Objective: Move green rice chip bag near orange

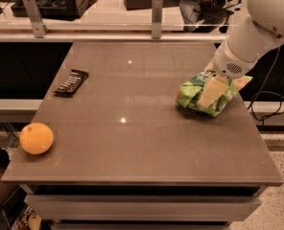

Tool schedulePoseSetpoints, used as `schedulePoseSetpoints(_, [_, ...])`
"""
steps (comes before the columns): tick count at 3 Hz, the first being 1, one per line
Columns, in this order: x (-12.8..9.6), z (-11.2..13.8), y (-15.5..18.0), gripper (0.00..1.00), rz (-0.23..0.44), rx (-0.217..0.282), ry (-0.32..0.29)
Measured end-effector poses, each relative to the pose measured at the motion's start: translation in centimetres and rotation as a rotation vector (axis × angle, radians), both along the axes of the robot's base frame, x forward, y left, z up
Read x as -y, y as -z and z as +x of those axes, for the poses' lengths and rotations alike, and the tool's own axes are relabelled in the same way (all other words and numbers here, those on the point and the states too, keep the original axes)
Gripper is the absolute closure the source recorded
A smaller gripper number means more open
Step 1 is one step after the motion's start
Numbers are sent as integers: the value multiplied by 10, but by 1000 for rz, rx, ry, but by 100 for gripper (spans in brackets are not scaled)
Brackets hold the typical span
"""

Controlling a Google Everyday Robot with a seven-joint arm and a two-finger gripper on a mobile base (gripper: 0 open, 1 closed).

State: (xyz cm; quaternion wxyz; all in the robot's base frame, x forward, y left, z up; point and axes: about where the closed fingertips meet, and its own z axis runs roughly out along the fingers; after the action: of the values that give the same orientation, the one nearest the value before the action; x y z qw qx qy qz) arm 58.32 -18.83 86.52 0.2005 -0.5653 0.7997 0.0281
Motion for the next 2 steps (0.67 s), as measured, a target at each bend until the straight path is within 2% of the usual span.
schedulePoseSetpoints(2, [-4,-2,-42,100,3,85,-22])
